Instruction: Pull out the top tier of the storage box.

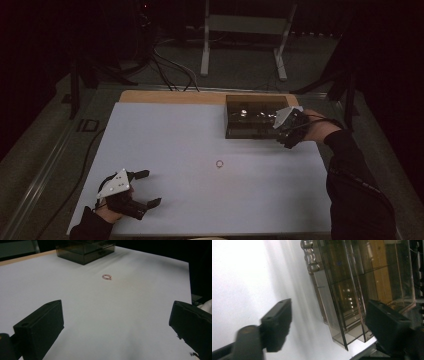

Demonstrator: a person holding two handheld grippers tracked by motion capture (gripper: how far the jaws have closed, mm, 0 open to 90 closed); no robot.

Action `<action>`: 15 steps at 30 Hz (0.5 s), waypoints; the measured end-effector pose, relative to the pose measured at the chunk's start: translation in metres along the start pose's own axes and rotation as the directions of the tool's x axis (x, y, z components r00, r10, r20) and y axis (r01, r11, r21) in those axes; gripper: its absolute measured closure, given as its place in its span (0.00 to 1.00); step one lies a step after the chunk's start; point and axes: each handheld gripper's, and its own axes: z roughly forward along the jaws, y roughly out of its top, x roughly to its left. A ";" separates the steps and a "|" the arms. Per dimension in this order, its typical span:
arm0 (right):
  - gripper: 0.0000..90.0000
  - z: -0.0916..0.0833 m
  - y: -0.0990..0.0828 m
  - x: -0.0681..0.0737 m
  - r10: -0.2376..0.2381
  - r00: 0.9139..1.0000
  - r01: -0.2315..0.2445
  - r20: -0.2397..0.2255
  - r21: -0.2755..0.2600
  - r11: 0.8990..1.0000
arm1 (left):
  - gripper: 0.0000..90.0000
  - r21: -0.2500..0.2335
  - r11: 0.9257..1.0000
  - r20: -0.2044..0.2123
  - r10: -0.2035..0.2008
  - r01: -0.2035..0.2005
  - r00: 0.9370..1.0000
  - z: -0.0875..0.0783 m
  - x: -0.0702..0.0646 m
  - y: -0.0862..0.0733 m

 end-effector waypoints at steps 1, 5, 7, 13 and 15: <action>0.32 0.001 0.000 0.000 -0.005 1.000 0.005 0.001 -0.002 1.000 | 0.01 0.002 1.000 0.000 -0.001 0.001 1.000 0.000 0.000 0.000; 0.48 0.005 0.002 0.000 -0.040 0.999 0.040 -0.013 0.017 0.999 | 0.01 -0.002 1.000 0.000 -0.001 0.001 1.000 0.000 0.000 0.000; 0.55 0.007 0.001 -0.001 -0.051 0.999 0.051 -0.002 0.018 0.999 | 0.01 0.002 1.000 0.001 -0.001 0.001 1.000 0.000 0.000 0.000; 0.68 0.009 -0.001 -0.007 -0.138 0.990 0.137 -0.004 -0.028 0.990 | 0.01 0.006 1.000 0.001 0.000 0.000 1.000 0.001 0.000 0.000; 0.73 0.010 0.001 -0.009 -0.163 0.987 0.162 -0.017 -0.024 0.986 | 0.01 0.004 1.000 0.001 0.001 -0.001 1.000 0.001 0.000 0.000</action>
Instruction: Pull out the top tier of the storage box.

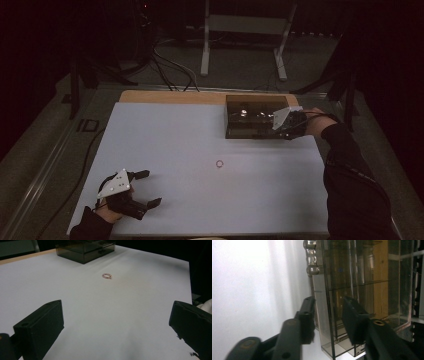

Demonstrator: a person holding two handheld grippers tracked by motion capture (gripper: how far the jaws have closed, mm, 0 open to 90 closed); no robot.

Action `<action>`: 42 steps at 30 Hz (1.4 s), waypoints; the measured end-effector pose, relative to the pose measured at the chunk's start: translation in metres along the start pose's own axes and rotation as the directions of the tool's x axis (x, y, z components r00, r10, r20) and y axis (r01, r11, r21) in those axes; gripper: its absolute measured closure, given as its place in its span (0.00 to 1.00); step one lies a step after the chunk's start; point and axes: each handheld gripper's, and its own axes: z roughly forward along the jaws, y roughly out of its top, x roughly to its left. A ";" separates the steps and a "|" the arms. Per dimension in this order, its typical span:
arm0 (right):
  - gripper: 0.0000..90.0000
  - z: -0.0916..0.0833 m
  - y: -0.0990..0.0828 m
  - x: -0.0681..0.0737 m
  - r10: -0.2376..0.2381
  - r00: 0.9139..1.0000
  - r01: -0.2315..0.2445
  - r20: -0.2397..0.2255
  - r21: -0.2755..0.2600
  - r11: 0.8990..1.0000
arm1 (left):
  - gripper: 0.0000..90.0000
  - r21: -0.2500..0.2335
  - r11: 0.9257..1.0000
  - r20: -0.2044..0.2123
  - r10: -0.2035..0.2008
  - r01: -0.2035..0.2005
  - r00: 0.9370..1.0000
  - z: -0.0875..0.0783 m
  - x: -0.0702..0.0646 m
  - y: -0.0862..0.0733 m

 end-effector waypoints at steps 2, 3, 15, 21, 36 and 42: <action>0.78 0.002 0.001 -0.002 -0.037 0.999 0.037 -0.016 0.012 0.999 | 0.01 0.001 1.000 0.000 0.000 0.000 1.000 0.000 0.000 0.000; 0.79 0.003 0.002 -0.003 -0.052 0.998 0.052 -0.031 0.012 0.999 | 0.01 0.002 1.000 0.000 -0.002 0.002 1.000 0.000 0.000 0.000; 0.91 0.013 0.008 -0.014 -0.128 0.983 0.131 -0.133 0.015 0.991 | 0.01 0.002 1.000 -0.001 -0.003 0.003 1.000 0.000 0.000 -0.001; 0.94 0.014 0.009 -0.019 -0.111 0.979 0.115 -0.169 0.014 0.993 | 0.01 0.002 1.000 -0.002 -0.003 0.003 1.000 0.000 0.000 -0.001; 0.95 0.008 0.007 -0.018 -0.082 0.973 0.084 -0.214 0.001 0.996 | 0.01 0.004 1.000 -0.004 -0.004 0.004 1.000 0.000 0.001 -0.001; 0.95 0.004 0.005 -0.013 -0.083 0.971 0.082 -0.224 -0.013 0.997 | 0.01 0.006 1.000 -0.002 -0.005 0.005 1.000 0.001 0.001 -0.001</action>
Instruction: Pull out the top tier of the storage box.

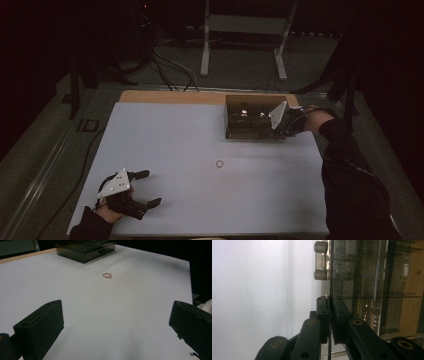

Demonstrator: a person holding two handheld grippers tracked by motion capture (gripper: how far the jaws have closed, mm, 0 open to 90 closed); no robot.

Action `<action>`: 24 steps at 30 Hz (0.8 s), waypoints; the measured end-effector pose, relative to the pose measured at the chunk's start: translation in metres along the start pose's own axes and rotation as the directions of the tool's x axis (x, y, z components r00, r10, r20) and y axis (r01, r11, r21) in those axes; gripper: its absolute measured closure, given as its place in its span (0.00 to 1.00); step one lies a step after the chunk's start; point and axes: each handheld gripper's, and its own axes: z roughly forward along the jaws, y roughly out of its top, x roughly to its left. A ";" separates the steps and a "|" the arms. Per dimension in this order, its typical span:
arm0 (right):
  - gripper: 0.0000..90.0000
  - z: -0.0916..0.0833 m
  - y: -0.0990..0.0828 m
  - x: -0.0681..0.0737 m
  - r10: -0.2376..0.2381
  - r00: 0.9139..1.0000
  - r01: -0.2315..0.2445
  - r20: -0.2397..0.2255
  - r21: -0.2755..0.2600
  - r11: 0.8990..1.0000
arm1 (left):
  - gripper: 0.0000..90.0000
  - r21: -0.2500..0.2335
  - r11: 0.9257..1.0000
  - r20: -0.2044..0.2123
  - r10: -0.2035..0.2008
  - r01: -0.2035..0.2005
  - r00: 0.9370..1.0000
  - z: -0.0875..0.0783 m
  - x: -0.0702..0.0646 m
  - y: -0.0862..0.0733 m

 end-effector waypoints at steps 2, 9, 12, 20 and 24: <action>0.95 -0.001 0.000 0.002 -0.004 1.000 0.004 0.003 -0.001 1.000 | 0.01 0.000 1.000 0.001 0.000 0.000 1.000 0.000 0.000 0.000; 0.95 -0.002 -0.001 0.009 -0.008 1.000 0.008 -0.005 -0.018 1.000 | 0.01 0.000 1.000 -0.001 0.004 -0.004 1.000 0.000 0.000 0.000; 0.96 -0.004 -0.003 0.013 -0.005 1.000 0.005 -0.007 -0.028 1.000 | 0.01 -0.002 1.000 -0.001 0.003 -0.003 1.000 0.000 0.000 0.000; 0.96 -0.005 -0.006 0.022 -0.003 1.000 0.002 -0.014 -0.058 0.998 | 0.01 0.001 1.000 -0.001 0.004 -0.004 1.000 0.000 -0.001 0.000; 0.96 -0.005 -0.008 0.026 0.003 1.000 -0.004 -0.016 -0.075 0.997 | 0.01 0.001 1.000 -0.001 0.004 -0.004 1.000 0.000 -0.001 0.000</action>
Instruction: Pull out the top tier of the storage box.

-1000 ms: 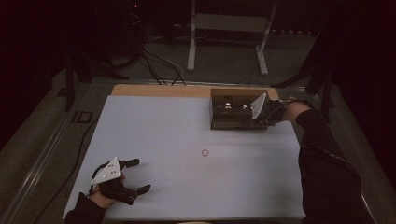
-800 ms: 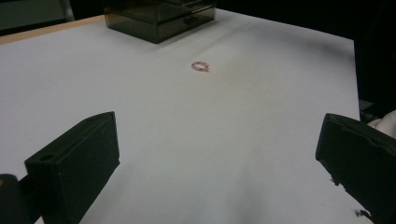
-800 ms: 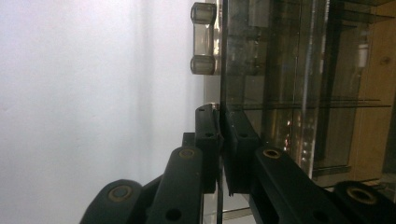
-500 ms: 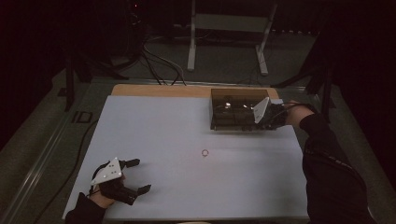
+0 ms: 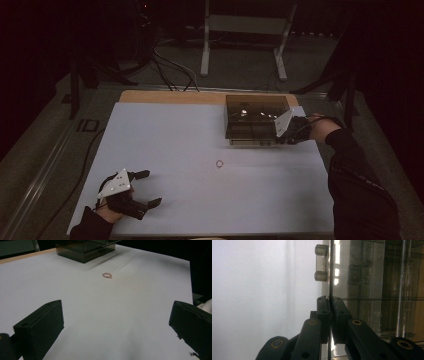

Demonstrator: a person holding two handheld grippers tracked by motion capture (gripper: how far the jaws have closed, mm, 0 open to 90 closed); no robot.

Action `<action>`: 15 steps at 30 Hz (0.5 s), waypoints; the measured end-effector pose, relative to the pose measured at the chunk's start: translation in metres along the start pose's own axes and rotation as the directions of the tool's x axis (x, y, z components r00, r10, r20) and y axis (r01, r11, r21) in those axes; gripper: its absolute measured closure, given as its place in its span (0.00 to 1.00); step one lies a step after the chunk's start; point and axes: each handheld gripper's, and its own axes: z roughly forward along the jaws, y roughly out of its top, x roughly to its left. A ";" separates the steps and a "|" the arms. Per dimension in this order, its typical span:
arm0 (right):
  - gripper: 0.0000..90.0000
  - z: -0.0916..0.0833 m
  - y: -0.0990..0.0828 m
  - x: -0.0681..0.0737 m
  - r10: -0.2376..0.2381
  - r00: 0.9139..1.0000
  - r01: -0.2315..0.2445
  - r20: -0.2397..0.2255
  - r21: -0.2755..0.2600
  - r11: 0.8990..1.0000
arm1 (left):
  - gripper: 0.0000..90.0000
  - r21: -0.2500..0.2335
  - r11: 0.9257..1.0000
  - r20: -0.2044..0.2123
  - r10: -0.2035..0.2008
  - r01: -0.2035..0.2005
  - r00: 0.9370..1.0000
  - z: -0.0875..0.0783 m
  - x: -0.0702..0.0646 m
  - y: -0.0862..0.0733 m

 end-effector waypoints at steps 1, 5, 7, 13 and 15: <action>0.96 0.000 -0.001 0.001 -0.002 1.000 0.002 0.000 -0.004 1.000 | 0.01 0.000 1.000 0.000 0.000 0.000 1.000 0.000 0.000 0.000; 0.96 0.000 -0.003 0.004 0.001 1.000 -0.001 0.002 -0.017 1.000 | 0.01 0.000 1.000 0.000 0.000 0.000 1.000 0.000 0.000 0.000; 0.96 0.000 -0.003 0.005 0.001 1.000 -0.001 0.002 -0.018 1.000 | 0.01 0.001 1.000 0.000 0.000 0.000 1.000 0.000 0.000 0.000; 0.96 0.000 -0.004 0.008 0.005 1.000 -0.005 0.000 -0.030 1.000 | 0.01 -0.001 1.000 0.000 0.000 0.000 1.000 0.000 0.000 0.000; 0.96 0.000 -0.004 0.010 0.003 1.000 -0.003 -0.001 -0.028 1.000 | 0.01 0.000 1.000 0.000 0.000 0.000 1.000 0.000 0.000 0.000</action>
